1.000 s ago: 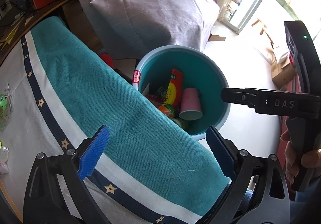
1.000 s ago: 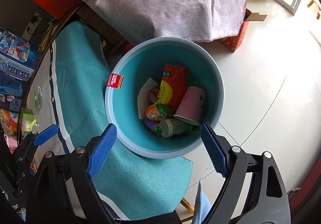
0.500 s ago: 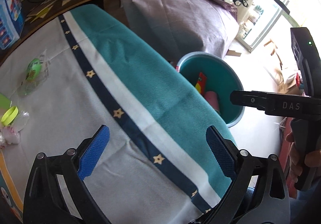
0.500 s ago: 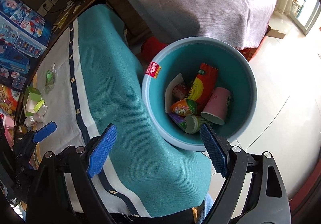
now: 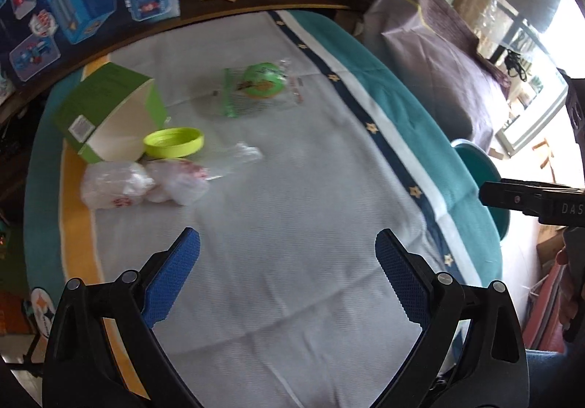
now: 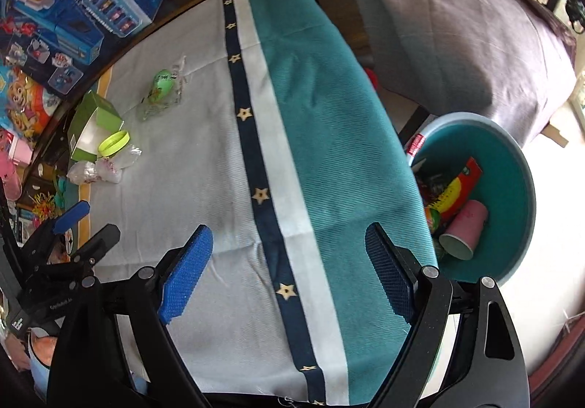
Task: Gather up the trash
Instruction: 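Move both grippers back from the bin toward the table, then move the open left gripper toward the clear plastic bag with red print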
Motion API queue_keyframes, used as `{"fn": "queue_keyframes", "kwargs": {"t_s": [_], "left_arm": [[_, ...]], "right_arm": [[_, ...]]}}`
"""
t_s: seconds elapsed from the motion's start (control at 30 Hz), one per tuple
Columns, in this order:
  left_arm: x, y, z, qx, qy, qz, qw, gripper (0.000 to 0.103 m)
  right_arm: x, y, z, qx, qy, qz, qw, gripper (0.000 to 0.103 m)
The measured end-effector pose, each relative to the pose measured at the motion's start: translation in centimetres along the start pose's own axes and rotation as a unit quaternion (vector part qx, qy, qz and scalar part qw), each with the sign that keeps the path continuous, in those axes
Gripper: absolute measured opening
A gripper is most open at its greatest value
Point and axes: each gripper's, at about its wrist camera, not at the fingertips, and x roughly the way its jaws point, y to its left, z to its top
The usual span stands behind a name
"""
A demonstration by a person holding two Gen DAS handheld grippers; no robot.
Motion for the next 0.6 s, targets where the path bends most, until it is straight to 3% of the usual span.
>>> {"fn": "queue_keyframes", "kwargs": {"t_s": [0.1,0.23,0.5,0.53,0.6], "left_arm": [[-0.4,3.2,0.1,-0.002,-0.005,0.029,0.9996,0.097],[-0.6,6.3,0.8,0.007,-0.011,0.041,0.9991,0.097],[0.6,7.4,2.7,0.031,-0.023,-0.006,0.9992,0.096],[1.0,7.5,2.7,0.034,-0.021,-0.009,0.9991,0.094],[1.7,7.7,2.4,0.032,-0.008,-0.024,0.9992,0.077]], "right_arm": [[0.7,2.0,0.6,-0.016,0.007,0.0,1.0,0.082],[1.5,4.2,1.2,-0.034,0.005,-0.008,0.999,0.082],[3.1,6.9,2.5,-0.041,0.012,-0.011,0.999,0.082],[3.3,7.1,2.6,-0.042,0.014,-0.01,0.999,0.082],[3.6,7.4,2.7,-0.043,0.017,-0.01,0.999,0.082]]}}
